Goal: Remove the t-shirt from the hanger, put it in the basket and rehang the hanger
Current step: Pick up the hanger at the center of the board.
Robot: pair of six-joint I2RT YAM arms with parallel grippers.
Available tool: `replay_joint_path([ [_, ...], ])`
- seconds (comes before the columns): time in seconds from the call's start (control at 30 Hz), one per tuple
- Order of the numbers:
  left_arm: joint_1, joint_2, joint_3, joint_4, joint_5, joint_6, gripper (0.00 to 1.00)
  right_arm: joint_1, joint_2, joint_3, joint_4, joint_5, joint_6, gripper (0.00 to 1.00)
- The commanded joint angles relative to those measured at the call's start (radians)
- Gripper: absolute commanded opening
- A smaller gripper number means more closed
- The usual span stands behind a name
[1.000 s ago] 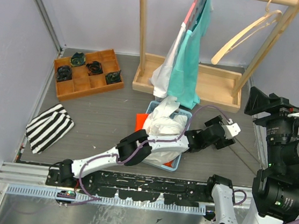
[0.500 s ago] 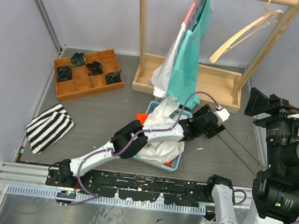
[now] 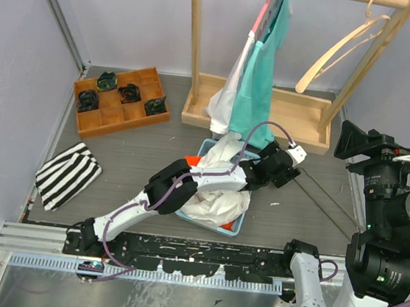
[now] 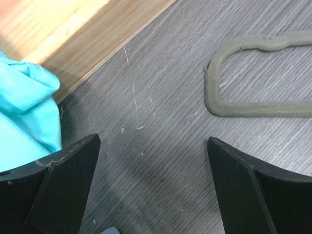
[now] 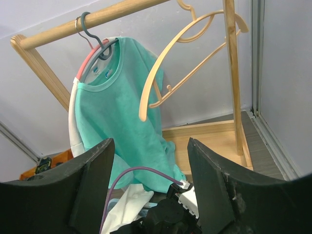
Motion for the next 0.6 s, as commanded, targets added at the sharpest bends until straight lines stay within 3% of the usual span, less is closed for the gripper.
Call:
replay_joint_path([
  [0.0,-0.003,-0.078,0.01,-0.004,0.011,-0.008,0.98,0.005,0.0,0.004,0.041,-0.013,-0.003,0.67],
  [0.37,-0.017,0.037,0.227,-0.091,0.049,-0.003,0.98,0.004,-0.003,-0.004,0.044,-0.02,-0.001,0.67],
  [0.57,-0.018,0.058,0.256,-0.108,0.056,-0.011,0.98,0.006,-0.01,-0.018,0.033,0.006,-0.001,0.67],
])
